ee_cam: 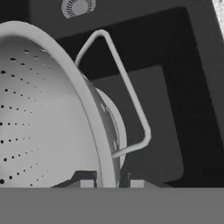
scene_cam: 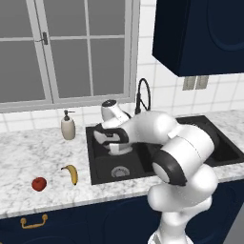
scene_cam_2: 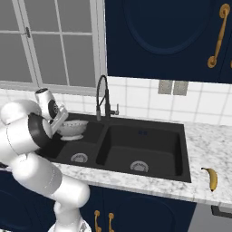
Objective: Put the colander in the sink, put the banana, apple, banana in the colander, and turn on the sink faucet and pour water over the colander.
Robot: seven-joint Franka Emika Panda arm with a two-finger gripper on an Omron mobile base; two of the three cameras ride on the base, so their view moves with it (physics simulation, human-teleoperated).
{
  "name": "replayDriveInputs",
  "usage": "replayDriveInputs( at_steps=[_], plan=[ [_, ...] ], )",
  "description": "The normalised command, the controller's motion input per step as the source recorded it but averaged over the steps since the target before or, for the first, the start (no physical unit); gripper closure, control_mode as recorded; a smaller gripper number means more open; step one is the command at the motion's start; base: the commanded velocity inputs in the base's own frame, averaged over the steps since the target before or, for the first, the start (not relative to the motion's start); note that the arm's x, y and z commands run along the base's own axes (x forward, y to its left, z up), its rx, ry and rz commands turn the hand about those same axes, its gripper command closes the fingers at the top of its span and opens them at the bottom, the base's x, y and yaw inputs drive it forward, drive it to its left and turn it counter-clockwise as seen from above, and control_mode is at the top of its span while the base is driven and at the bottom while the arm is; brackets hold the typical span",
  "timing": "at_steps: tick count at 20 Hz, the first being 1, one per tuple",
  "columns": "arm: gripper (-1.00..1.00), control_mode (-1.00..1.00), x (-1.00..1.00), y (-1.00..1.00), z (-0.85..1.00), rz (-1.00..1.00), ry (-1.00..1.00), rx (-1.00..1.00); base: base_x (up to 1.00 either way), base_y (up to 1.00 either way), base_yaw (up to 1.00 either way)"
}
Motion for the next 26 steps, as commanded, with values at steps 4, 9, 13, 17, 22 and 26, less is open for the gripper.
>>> replayDriveInputs(
  at_steps=[4,9,13,17,22,26],
  plan=[
    [1.00,-1.00,0.07,-0.04,-0.41,-0.11,0.00,-0.05,0.00,0.00,0.00],
    [1.00,-1.00,0.01,-0.05,-0.43,-0.04,0.00,0.00,0.00,0.00,0.00],
    [1.00,-1.00,0.00,-0.01,-0.47,-0.07,0.00,0.00,0.00,0.00,0.00],
    [1.00,-1.00,0.10,-0.04,-0.39,-0.11,0.00,0.00,0.00,0.00,0.00],
    [1.00,-1.00,0.21,0.00,-0.42,-0.11,0.00,0.00,0.00,0.00,0.00],
    [1.00,-1.00,0.13,0.09,-0.50,-0.12,0.02,0.02,0.00,0.00,0.00]
  ],
)
